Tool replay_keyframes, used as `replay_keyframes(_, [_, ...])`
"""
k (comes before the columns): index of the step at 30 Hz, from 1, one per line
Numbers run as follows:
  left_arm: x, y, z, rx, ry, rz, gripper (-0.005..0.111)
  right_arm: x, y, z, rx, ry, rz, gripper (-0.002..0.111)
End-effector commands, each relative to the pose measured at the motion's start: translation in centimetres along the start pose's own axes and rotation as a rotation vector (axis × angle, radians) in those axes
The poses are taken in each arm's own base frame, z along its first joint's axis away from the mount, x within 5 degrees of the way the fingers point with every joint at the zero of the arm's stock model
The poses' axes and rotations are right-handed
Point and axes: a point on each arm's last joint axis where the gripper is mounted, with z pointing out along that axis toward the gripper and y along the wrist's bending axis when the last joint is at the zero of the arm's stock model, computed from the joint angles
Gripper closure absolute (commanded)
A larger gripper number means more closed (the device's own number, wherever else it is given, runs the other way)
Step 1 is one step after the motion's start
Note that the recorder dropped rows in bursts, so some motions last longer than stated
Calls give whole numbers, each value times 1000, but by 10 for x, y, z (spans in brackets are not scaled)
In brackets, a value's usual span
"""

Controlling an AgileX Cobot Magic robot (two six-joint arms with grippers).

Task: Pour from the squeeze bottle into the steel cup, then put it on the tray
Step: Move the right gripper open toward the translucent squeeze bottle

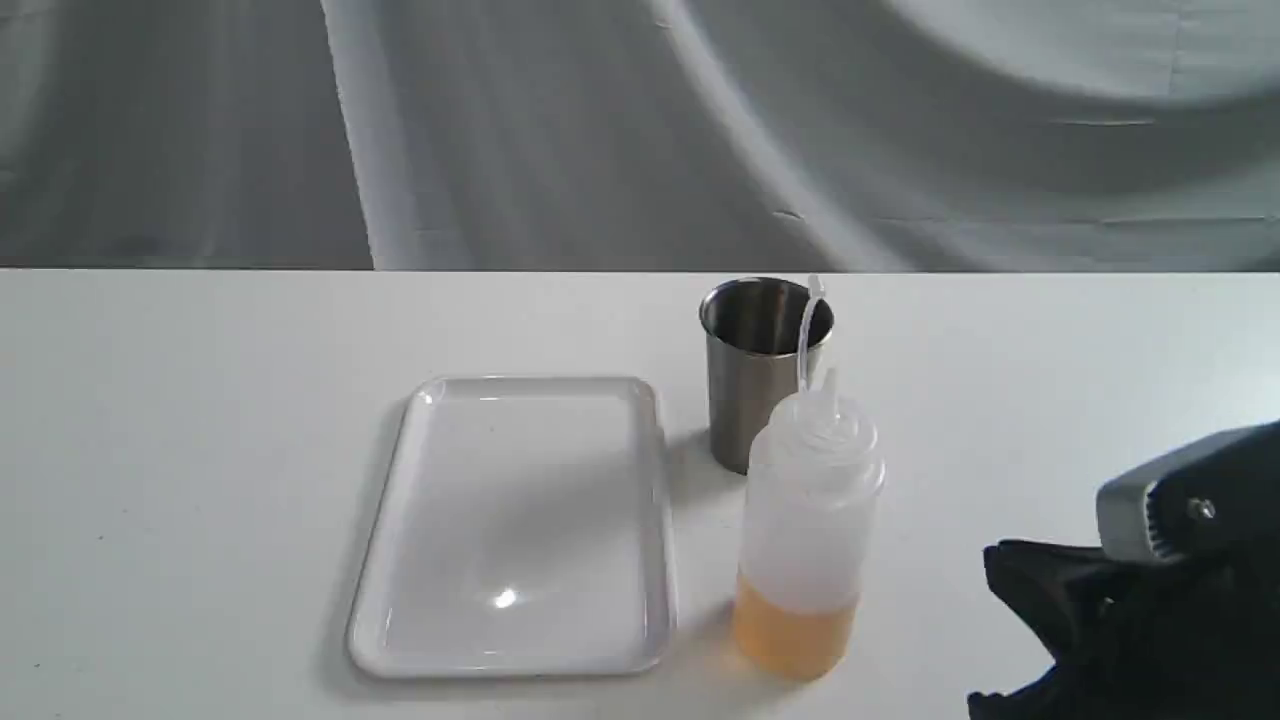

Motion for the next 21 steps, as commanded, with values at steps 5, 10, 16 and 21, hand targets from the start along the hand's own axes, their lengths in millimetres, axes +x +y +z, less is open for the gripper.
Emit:
replay_keyframes(5, [1, 0, 0, 2, -7, 2, 98, 4, 2, 3, -9, -46, -49, 108])
replay_keyframes(10, [1, 0, 0, 2, -7, 2, 98, 14, 15, 18, -70, 2, -123, 108])
replay_keyframes(16, [1, 0, 0, 2, -7, 2, 98, 27, 29, 35, -111, 25, -187, 108])
replay_keyframes(21, [1, 0, 0, 2, -7, 2, 98, 37, 29, 46, -102, 59, -187, 108])
